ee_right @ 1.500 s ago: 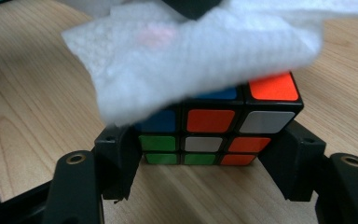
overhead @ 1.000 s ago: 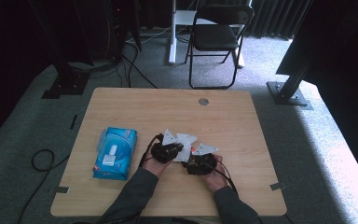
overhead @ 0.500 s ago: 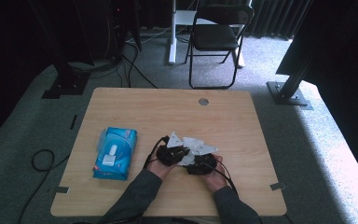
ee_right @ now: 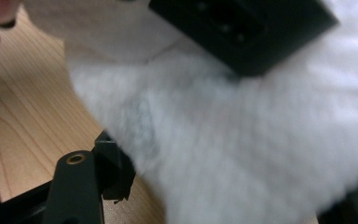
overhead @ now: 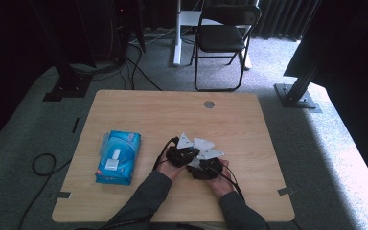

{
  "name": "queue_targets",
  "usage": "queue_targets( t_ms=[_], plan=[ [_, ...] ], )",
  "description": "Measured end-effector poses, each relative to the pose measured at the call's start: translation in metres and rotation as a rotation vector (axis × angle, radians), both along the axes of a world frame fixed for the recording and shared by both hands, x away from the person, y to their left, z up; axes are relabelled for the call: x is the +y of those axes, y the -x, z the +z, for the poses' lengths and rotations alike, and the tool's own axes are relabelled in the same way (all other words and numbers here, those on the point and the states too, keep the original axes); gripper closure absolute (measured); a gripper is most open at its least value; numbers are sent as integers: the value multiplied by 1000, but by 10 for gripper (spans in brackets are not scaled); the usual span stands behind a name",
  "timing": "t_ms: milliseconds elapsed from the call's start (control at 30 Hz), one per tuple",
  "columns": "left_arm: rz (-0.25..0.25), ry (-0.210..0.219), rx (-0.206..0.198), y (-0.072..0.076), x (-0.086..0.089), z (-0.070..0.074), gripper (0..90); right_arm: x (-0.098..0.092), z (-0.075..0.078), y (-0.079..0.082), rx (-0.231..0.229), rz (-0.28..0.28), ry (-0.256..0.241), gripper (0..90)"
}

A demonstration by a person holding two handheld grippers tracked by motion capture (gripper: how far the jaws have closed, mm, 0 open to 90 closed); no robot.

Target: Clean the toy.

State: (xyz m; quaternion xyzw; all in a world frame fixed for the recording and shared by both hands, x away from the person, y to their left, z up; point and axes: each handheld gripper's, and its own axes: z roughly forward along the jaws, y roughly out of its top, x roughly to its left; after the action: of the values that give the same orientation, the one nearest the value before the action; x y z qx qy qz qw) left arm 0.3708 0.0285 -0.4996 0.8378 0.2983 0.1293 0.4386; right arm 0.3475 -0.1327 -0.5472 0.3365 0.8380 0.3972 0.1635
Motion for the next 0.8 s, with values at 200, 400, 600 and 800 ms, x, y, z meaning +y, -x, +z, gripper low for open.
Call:
queue_targets(
  t_ms=[200, 400, 600, 800],
  plan=[
    [79, -15, -16, -4, 15, 0, 874, 0, 0, 0, 1, 1, 0, 342],
    [130, -39, -21, -5, 26, 0, 874, 0, 0, 0, -1, 3, 3, 341],
    [220, -28, 16, -12, 47, -3, 875, 0, 0, 0, 0, 12, 13, 335],
    [231, -27, 22, -12, 56, -4, 874, 2, -1, 2, 6, 11, 47, 266]
  ],
)
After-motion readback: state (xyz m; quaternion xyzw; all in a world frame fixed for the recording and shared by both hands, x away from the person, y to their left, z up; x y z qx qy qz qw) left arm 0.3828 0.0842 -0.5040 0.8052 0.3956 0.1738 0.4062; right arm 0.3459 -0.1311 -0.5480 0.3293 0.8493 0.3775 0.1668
